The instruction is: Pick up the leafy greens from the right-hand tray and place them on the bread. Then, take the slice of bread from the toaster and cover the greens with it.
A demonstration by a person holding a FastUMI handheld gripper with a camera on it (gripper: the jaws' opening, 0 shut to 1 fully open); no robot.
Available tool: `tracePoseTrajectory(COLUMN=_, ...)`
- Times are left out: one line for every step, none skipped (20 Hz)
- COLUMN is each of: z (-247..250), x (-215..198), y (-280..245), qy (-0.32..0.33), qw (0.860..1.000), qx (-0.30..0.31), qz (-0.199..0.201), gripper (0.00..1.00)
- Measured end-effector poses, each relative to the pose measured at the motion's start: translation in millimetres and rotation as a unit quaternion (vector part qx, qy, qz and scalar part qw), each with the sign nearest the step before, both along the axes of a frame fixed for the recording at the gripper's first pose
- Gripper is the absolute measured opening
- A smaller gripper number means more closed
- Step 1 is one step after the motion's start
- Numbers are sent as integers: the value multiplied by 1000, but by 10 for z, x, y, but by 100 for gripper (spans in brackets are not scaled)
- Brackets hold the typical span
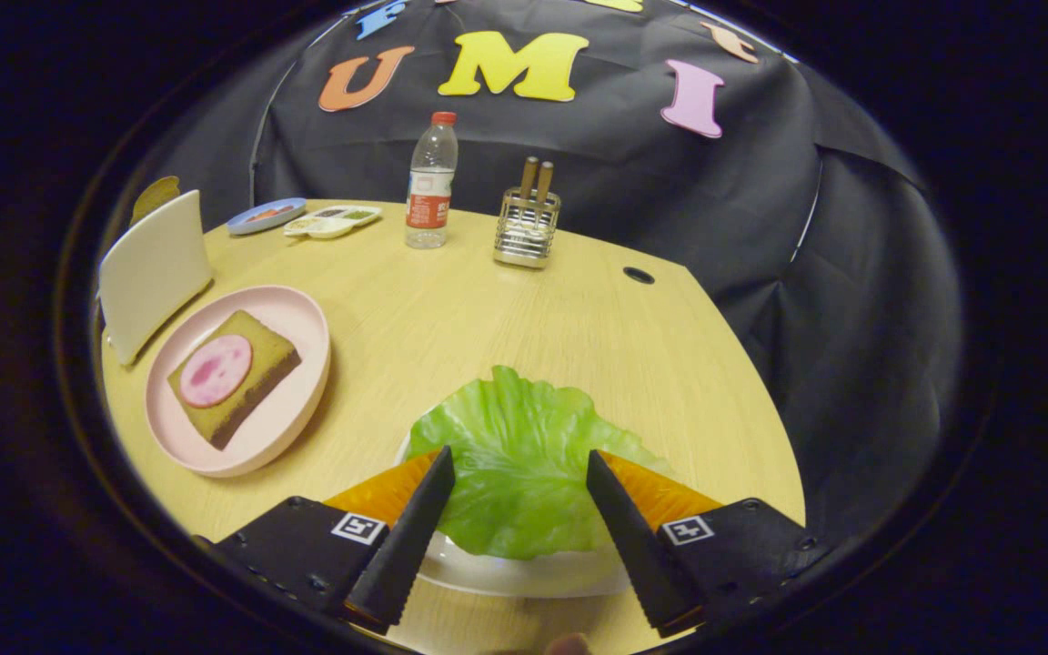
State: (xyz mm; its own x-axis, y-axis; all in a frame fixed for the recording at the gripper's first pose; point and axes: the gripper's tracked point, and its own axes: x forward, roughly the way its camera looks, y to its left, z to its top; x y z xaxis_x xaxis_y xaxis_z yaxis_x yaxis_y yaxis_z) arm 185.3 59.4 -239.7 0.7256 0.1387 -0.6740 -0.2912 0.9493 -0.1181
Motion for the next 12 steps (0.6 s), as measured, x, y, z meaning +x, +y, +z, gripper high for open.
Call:
tracePoseTrajectory(z=-38, x=-12, y=33, qy=9, qw=1000, qx=27, qz=3, gripper=84)
tracePoseTrajectory(z=-45, x=-20, y=22, qy=18, qw=999, qx=46, qz=-1, gripper=74)
tracePoseTrajectory(z=-73, x=-17, y=24, qy=23, qw=998, qx=58, qz=1, gripper=65)
tracePoseTrajectory(z=-56, x=23, y=36, qy=26, qw=998, qx=58, qz=4, gripper=65)
tracePoseTrajectory(z=-71, x=-36, y=30, qy=30, qw=998, qx=52, qz=7, gripper=55)
tracePoseTrajectory(z=-47, x=-35, y=72, qy=25, qw=998, qx=56, qz=21, gripper=44)
tracePoseTrajectory(z=-56, x=-68, y=122, qy=27, qw=998, qx=58, qz=20, gripper=33)
tracePoseTrajectory(z=-62, x=-44, y=111, qy=20, qw=998, qx=47, qz=26, gripper=22)
tracePoseTrajectory(z=-31, x=-36, y=130, qy=19, qw=999, qx=40, qz=25, gripper=11)
tracePoseTrajectory(z=-63, x=-58, y=116, qy=16, qw=999, qx=39, qz=22, gripper=1)
tracePoseTrajectory(z=-41, x=-58, y=113, qy=19, qw=999, qx=38, qz=19, gripper=1)
tracePoseTrajectory(z=1, x=-37, y=104, qy=13, qw=999, qx=46, qz=11, gripper=1)
